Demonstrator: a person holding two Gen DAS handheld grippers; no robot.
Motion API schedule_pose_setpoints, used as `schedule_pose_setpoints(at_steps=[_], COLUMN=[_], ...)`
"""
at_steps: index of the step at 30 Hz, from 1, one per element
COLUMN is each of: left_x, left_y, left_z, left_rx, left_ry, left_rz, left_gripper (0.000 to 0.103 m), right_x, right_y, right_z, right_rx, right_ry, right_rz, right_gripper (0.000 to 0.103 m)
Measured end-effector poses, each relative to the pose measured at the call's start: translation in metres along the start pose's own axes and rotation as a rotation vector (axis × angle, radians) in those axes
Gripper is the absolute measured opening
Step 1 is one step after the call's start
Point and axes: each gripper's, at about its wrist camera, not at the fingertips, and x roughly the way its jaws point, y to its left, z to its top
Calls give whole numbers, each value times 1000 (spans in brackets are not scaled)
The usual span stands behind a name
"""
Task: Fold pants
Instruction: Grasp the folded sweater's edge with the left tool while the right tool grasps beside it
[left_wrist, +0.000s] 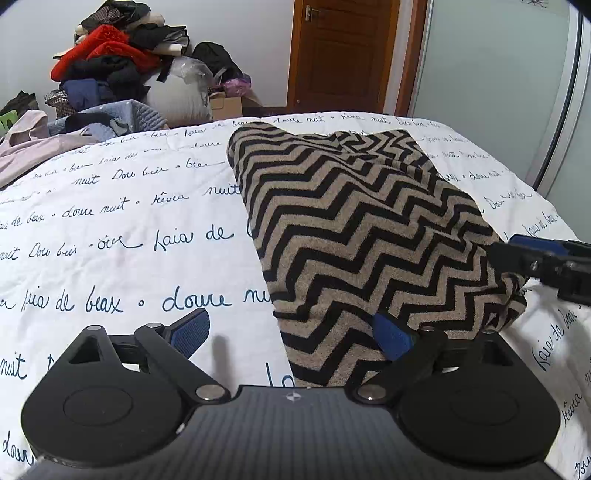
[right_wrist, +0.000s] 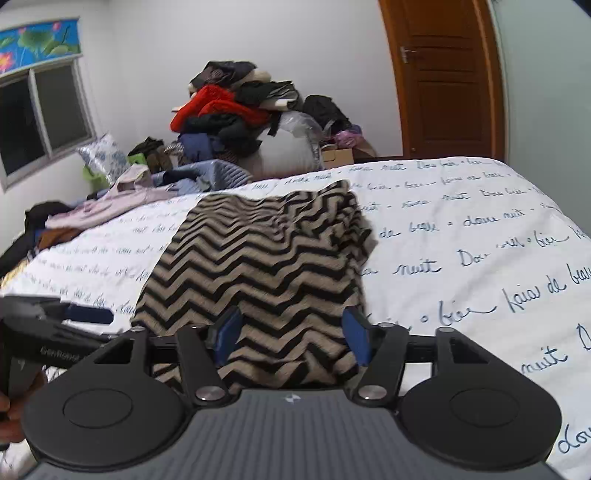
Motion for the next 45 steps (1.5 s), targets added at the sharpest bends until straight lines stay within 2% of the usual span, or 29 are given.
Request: schedule_pose_setpoints(at_steps=[2,5,8,11,17,20,23,25,26,27,29,30,35,39,45], left_x=[1,6,17,22,46,58,66,69,70,70,71,72,57,34,-13], left_y=[5,22,48,69,89,86,72,61,55,50,43,42,44,47,60], left_z=[0,-1,-5,-8,11,18,25,27,28,29,26,25,26,26,14], left_rx=[-17,-99,-245,-376,-556,-604,-578,-550,-532,-516,-471,-451,-426,-385,-374], left_ry=[-6,-11,17,-6,2,13,19,19,19,20,24,28,4,-4,10], left_rz=[-20,-94,-183,-266,-402,-443,-471,-490,-500,-490,-440,-432,-422,-386,-377], left_gripper=[96,97,98,101,102,102,102,100,95,91,64,62,36,33,32], right_x=[1,9,23,37,71,91,105,110,110,111,111,110,98,84,60], right_y=[-11,-36,-62,-79,-94,-91,-80,-72,-69,-69,-70,-72,-70,-57,-36], right_z=[3,5,4,2,6,10,15,17,18,17,13,10,1,0,-15], right_rx=[42,132,249,328,466,503,497,477,478,488,521,542,618,659,721], right_ry=[-10,15,76,110,130,143,163,163,161,160,168,161,128,110,120], right_rz=[3,32,114,181,344,404,447,438,430,424,414,413,410,425,481], right_gripper=[77,77,77,77,78,78,78,78,75,60,42,36,26,24,24])
